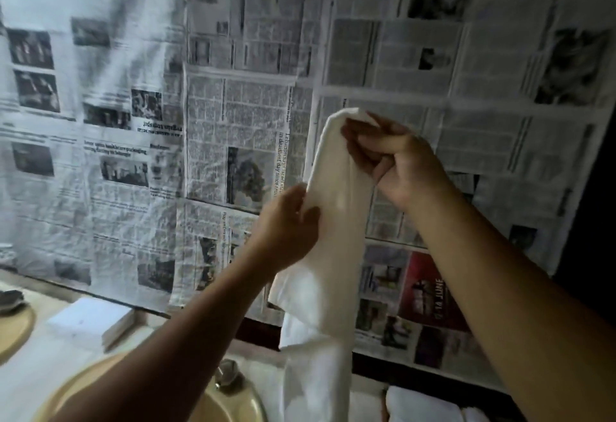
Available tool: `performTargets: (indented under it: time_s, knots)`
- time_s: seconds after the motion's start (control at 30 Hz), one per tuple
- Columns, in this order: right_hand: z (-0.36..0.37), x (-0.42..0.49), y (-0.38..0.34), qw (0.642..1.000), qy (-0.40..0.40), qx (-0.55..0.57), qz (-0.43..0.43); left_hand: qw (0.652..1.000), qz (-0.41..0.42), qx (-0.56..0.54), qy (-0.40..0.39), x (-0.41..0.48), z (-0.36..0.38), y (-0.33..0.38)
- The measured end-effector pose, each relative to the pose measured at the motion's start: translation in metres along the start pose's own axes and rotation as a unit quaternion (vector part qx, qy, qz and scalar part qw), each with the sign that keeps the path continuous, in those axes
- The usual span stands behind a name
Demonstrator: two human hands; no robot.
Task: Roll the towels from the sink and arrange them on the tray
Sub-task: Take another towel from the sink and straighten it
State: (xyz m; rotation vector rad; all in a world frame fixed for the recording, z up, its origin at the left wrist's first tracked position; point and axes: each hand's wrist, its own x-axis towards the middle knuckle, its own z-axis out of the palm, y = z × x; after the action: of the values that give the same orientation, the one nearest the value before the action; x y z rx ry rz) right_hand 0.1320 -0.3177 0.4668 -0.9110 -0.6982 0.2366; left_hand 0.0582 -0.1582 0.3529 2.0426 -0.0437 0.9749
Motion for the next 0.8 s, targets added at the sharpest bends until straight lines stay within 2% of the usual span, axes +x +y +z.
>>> performTargets:
  time_s: [0.07,0.13,0.23,0.27,0.33,0.43,0.53,0.63,0.7,0.8]
  knots:
    - [-0.011,-0.001,-0.008,0.997,0.063,-0.028,-0.021,0.999,-0.034,0.024,0.023,0.008,-0.003,-0.014]
    - [-0.023,-0.007,-0.016,0.983,0.142,-0.101,-0.051,0.998,-0.040,0.042,0.037,0.013,-0.013,-0.018]
    - [-0.034,-0.018,-0.024,0.938,0.230,-0.241,-0.098,0.994,0.014,0.100,0.043,0.018,-0.028,-0.007]
    - [-0.036,-0.023,-0.029,0.932,0.242,-0.250,-0.106,0.989,0.057,0.129,0.040,0.018,-0.033,0.001]
    - [-0.041,-0.029,-0.041,0.946,0.230,-0.211,-0.085,0.974,0.150,0.168,0.018,0.020,-0.042,0.014]
    - [-0.049,-0.034,-0.055,0.957,0.234,-0.163,-0.042,0.951,0.210,0.223,-0.023,0.034,-0.053,0.015]
    - [-0.059,-0.037,-0.059,0.945,0.269,-0.177,-0.059,0.950,0.203,0.237,-0.017,0.051,-0.062,0.003]
    - [-0.069,-0.045,-0.063,0.930,0.283,-0.225,-0.069,0.951,0.143,0.270,-0.052,0.059,-0.059,-0.007]
    - [-0.075,-0.048,-0.063,0.901,0.292,-0.311,-0.080,0.949,0.121,0.281,-0.069,0.064,-0.055,-0.016]
    - [-0.087,-0.047,-0.066,0.848,0.284,-0.441,-0.080,0.956,0.112,0.268,-0.036,0.070,-0.056,-0.027]
